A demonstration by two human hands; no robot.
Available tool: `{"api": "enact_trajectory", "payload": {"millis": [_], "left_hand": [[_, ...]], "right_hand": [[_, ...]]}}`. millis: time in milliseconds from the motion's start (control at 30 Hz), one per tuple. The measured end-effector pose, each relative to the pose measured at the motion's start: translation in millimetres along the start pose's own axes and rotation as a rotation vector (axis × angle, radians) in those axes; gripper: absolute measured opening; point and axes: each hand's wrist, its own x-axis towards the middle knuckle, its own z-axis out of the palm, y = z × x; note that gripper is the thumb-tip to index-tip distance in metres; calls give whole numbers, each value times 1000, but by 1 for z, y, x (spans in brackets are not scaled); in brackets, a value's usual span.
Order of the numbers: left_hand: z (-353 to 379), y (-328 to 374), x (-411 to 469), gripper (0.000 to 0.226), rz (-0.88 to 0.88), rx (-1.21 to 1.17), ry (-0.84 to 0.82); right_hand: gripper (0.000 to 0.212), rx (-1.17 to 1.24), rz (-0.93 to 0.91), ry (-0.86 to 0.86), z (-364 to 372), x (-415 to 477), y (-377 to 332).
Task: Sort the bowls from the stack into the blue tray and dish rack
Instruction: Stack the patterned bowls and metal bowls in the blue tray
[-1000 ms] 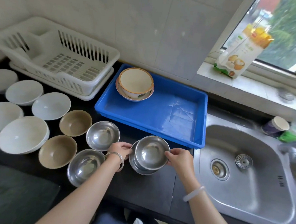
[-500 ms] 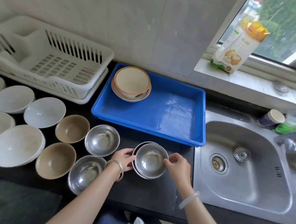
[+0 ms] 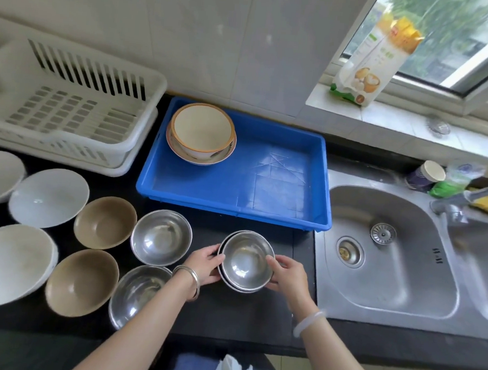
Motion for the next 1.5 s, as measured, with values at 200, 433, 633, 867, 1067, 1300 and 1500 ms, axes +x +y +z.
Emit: {"api": "enact_trajectory", "payload": {"millis": [200, 433, 633, 867, 1067, 1300, 1500], "left_hand": [[6, 22, -8, 41, 67, 21, -9], [28, 80, 2, 38, 190, -5, -3], [48, 125, 42, 40, 217, 11, 54], [59, 146, 100, 34, 155, -50, 119], [63, 151, 137, 33, 94, -164, 198], [61, 151, 163, 30, 137, -327, 226], [63, 146, 175, 33, 182, -501, 198]], "right_hand": [[10, 28, -106, 17, -11, -1, -22], [15, 88, -225, -50, -32, 23, -96], [24, 77, -198, -119, -35, 72, -142], [31, 91, -122, -153, -23, 132, -157], [36, 92, -70, -180, -8, 168, -168], [35, 94, -42, -176, 1, 191, -172], [29, 149, -40, -164, 10, 203, -176]]}}
